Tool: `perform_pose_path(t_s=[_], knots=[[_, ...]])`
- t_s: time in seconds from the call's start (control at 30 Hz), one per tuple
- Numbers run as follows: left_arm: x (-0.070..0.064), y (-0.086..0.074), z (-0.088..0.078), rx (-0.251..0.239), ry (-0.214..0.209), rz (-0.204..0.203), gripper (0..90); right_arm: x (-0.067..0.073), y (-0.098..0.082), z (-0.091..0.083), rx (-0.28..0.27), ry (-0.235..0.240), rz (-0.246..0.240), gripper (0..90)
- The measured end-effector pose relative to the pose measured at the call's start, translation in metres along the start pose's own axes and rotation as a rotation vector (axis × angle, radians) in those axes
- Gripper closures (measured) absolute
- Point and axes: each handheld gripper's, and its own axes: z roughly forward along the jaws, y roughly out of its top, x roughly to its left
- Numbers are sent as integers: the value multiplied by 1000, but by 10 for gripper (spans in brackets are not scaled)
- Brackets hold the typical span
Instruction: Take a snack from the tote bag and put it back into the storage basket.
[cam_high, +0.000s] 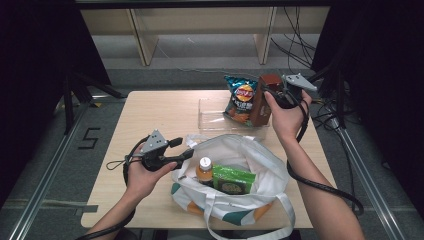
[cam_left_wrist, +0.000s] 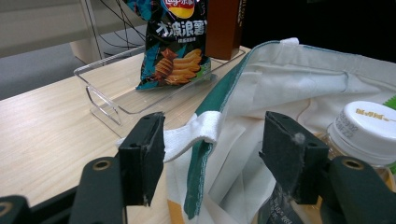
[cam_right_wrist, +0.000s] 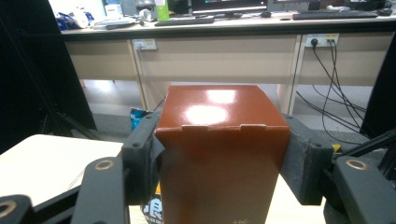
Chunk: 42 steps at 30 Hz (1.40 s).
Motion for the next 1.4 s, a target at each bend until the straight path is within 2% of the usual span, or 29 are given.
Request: perform_pose_path(t_s=[0.13,0.17,0.23,0.37,0.63,0.67,0.77,0.83,0.9,0.93,1.03,1.07,1.1,1.23,1.27,1.4], knots=[[0,0,1,-3,-8,-1,387,-1,-1,1,-4,-14,1,393],[0,0,1,-3,-8,-1,387,2,-1,1,-1,-21,30,393],[0,0,1,-4,-9,-1,387,0,-1,2,-8,-19,3,393],[0,-1,0,3,-1,3,387,2,-3,3,-16,-32,15,393],[0,0,0,1,-2,4,388,4,-9,6,11,-53,8,391],[0,0,0,1,-5,3,387,3,-9,7,1,-44,-13,391],[0,-1,1,6,-4,3,388,6,-11,8,7,-49,0,391],[0,0,1,5,-7,7,388,5,-13,8,9,-48,-23,391],[-1,0,1,6,-8,9,388,7,-14,9,20,-52,-9,390],[-1,0,1,6,-7,10,388,6,-15,9,22,-53,-24,390],[-1,-1,1,1,-10,4,388,7,-17,10,43,-56,-12,390],[-1,-1,1,1,-10,4,388,6,-17,11,40,-53,-27,390],[0,0,1,3,-10,9,387,7,-17,10,47,-55,-16,390],[0,0,1,7,-6,12,387,4,-17,11,44,-50,-37,389],[-1,0,1,7,-6,10,387,6,-17,11,53,-54,-15,389],[-1,0,1,6,-6,12,387,5,-18,11,59,-48,-25,389]])
